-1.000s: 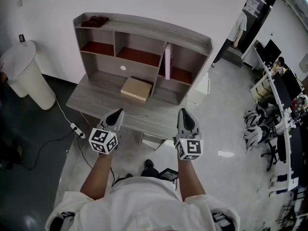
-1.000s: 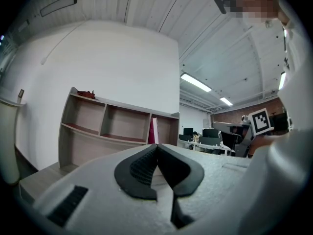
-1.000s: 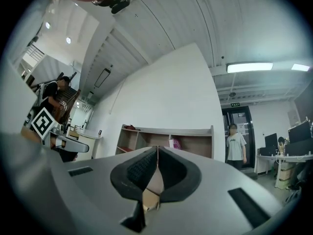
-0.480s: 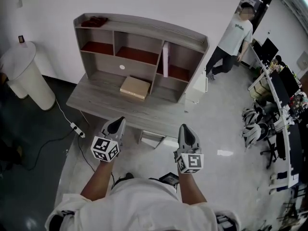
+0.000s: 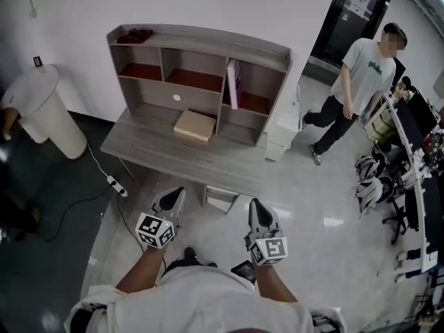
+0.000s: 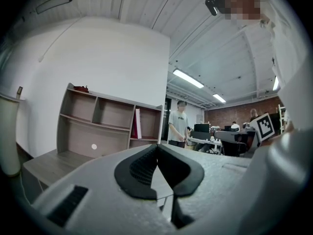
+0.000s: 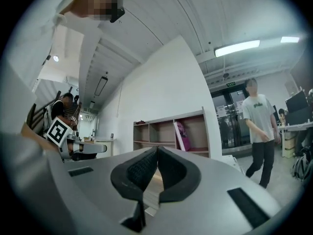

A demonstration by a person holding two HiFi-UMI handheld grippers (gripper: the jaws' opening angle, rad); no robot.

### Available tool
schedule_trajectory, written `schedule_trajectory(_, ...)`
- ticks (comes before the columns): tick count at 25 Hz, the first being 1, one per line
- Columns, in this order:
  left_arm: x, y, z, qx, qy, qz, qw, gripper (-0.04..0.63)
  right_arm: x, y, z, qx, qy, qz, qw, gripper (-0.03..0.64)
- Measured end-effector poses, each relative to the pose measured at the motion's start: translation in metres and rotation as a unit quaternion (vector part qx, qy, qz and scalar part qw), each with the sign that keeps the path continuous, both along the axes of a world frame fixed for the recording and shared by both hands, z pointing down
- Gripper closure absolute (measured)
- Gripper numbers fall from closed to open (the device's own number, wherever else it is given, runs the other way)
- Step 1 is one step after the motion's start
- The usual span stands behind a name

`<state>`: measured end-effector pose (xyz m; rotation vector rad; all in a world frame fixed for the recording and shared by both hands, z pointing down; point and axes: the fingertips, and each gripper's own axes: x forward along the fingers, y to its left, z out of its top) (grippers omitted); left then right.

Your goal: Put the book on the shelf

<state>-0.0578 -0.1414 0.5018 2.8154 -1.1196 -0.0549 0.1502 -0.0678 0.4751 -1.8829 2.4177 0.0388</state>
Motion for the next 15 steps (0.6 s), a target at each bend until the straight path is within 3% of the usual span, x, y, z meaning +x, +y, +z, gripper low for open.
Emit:
schedule_trajectory(7, 0.01, 0.035, 0.024, -0.03, -0.02, 0.016, 0.9992, 0.58, -0.001, 0.018, 0.035, -0.026, -0.042, -0.008, 0.999, 0.601)
schedule_trajectory(15, 0.028, 0.032, 0.018, -0.038, -0.009, 0.09, 0.9951, 0.58, -0.003, 0.019, 0.027, -0.019, -0.042, 0.017, 0.999, 0.601)
